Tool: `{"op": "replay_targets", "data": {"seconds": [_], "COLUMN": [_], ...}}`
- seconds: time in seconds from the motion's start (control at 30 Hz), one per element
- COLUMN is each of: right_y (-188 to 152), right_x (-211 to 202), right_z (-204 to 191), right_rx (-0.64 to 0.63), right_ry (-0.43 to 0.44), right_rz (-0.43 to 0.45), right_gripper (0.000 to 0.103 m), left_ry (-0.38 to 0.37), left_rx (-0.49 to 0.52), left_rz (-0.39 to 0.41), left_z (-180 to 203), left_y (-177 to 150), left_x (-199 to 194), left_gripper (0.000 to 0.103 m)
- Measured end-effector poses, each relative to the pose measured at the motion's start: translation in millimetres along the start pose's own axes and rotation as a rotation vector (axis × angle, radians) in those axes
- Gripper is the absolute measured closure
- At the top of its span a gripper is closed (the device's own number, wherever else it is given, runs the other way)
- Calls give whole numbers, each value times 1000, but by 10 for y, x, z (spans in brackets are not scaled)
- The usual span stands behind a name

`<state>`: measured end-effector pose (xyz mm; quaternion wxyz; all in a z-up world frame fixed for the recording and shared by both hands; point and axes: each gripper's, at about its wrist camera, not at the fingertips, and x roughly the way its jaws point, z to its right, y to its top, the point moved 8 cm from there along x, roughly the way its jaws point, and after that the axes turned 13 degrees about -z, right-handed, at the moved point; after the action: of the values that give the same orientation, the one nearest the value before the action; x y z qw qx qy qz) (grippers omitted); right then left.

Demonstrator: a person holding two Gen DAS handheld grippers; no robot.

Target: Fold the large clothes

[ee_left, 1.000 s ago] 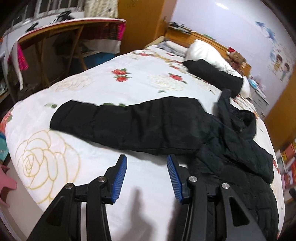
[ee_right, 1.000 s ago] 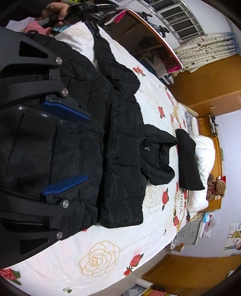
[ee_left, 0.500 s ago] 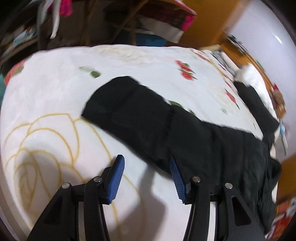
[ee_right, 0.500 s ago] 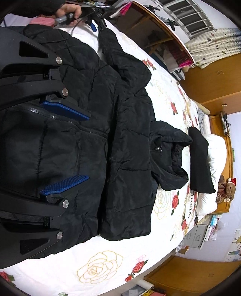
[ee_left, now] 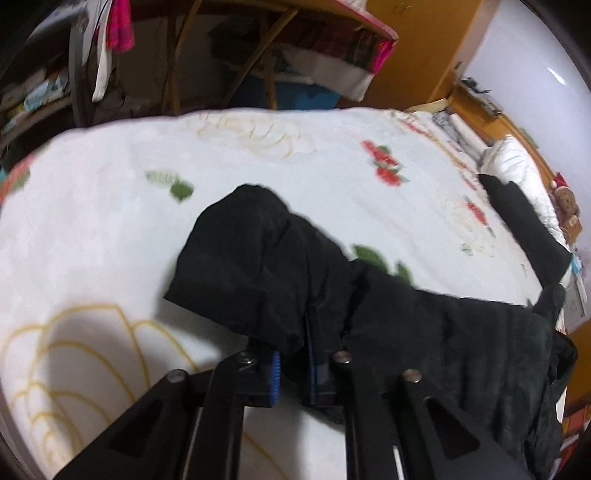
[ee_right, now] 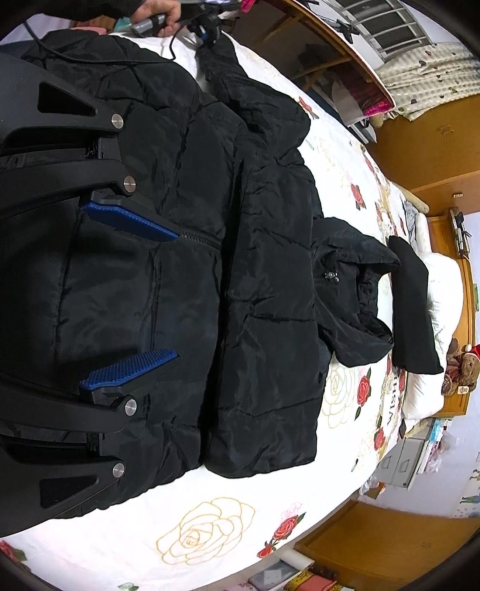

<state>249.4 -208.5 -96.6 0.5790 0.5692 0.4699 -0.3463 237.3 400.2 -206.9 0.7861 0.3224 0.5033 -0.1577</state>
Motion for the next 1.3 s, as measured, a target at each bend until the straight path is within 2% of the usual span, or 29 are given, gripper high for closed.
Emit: {"op": "replay_targets", "data": {"seconds": [0.17, 0.4, 0.6, 0.77, 1.0, 1.1, 1.3], "right_y": [-10, -18, -53, -90, -159, -184, -236], "right_x": [-100, -400, -593, -675, -615, -527, -326], "right_z": [103, 272, 478, 709, 1059, 1205, 1405], "right_rx": [21, 57, 103, 148, 198, 231, 261], "right_ry": [4, 32, 68, 92, 109, 117, 108], "right_rz": [17, 79, 122, 147, 140, 122, 82], "right_gripper": [42, 42, 42, 42, 42, 42, 42], "left_ry": [-83, -257, -398, -477, -561, -583, -597], "left_rx": [89, 292, 453, 589, 735, 783, 868], "left_rz": [96, 237, 249, 197, 51, -23, -165], "left_z": [392, 1409, 2390, 3200, 4119, 4413, 4754], "left_y": [85, 73, -232, -666, -1391, -1728, -2396], "left_x": [-616, -1676, -2136, -2142, -1722, -1460, -992], "left_gripper": [94, 94, 94, 94, 95, 95, 95]}}
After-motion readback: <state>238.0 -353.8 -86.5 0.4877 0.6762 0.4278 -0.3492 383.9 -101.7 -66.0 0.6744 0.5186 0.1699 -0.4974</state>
